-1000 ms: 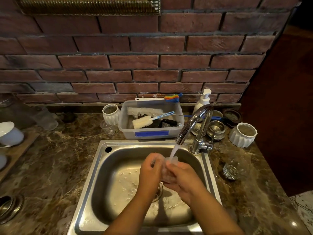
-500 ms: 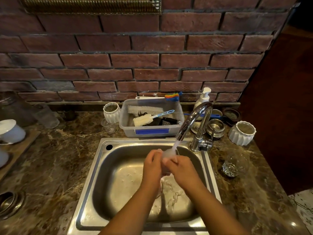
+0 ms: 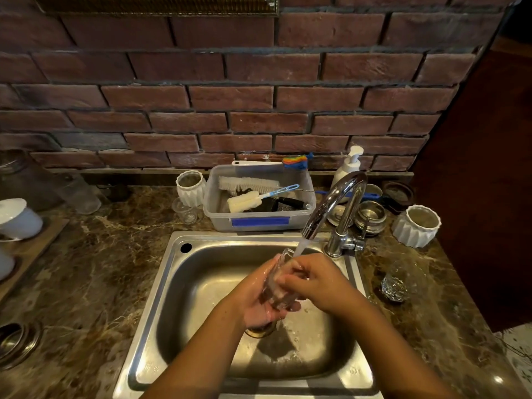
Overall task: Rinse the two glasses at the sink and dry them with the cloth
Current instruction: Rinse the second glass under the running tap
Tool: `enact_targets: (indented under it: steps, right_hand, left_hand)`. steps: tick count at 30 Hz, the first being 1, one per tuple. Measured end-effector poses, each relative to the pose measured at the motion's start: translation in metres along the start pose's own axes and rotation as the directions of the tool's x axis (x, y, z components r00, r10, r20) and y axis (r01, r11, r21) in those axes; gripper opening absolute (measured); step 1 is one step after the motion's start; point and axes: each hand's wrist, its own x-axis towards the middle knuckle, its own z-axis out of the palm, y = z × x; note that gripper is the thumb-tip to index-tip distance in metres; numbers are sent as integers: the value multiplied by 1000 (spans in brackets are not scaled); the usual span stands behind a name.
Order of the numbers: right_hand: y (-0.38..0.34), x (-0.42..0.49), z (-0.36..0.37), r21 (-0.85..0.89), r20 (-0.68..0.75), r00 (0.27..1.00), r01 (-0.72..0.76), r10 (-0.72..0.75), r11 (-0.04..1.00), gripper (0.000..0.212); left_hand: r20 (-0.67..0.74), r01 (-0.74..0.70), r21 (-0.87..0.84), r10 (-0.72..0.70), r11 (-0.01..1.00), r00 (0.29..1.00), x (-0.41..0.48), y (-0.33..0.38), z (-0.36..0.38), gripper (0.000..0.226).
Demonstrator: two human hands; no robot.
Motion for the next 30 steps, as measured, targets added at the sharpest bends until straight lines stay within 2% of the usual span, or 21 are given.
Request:
enact_targets:
  steps: [2, 5, 7, 10, 12, 14, 16, 19, 21, 23, 25, 28, 30]
  right_hand:
    - [0, 3, -2, 134, 5, 999, -49, 49, 990, 14]
    - [6, 9, -1, 269, -89, 988, -99, 127, 958, 25]
    - [6, 17, 4, 276, -217, 953, -146, 210, 950, 27]
    - [11, 27, 16, 336, -420, 847, -189, 326, 923, 18]
    - [20, 30, 22, 318, -501, 786, -222, 362, 922, 14]
    - [24, 31, 26, 323, -473, 787, -263, 396, 909, 15]
    - [20, 28, 35, 335, -358, 843, -286, 402, 898, 11]
    - [9, 18, 53, 123, -306, 896, -298, 322, 947, 43]
    - [7, 15, 55, 6, -303, 916, -273, 262, 962, 46]
    - [5, 16, 48, -67, -277, 933, -259, 231, 964, 40]
    - [3, 19, 41, 66, -267, 921, -276, 284, 959, 32]
    - [2, 24, 40, 210, -266, 912, -260, 311, 943, 7]
    - [4, 27, 40, 285, -261, 899, -275, 351, 918, 8]
  left_hand:
    - [117, -8, -25, 11, 1000, 993, 0, -3, 0, 66]
    - [218, -12, -33, 19, 999, 976, 1, -7, 6, 77]
    - [205, -32, -69, 45, 997, 978, 5, -12, 12, 76]
    - [106, -75, -218, 100, 973, 989, 7, -18, 26, 65]
    - [31, -127, -292, 142, 948, 989, 9, -22, 30, 58]
    - [-59, -151, -303, 140, 941, 988, 11, -24, 31, 60]
    - [-134, -182, -310, 147, 933, 980, 12, -25, 34, 58]
    - [-204, -242, -339, 180, 909, 962, 5, -26, 35, 51]
    - [-197, -213, -357, 150, 909, 969, 4, -30, 32, 54]
    - [-204, -179, -360, 110, 916, 973, 1, -32, 29, 59]
    - [-208, -166, -358, 95, 919, 974, -4, -31, 32, 62]
    - [-207, -170, -308, 108, 936, 972, -10, -29, 33, 63]
    - [-203, -189, -285, 134, 940, 970, -10, -29, 29, 65]
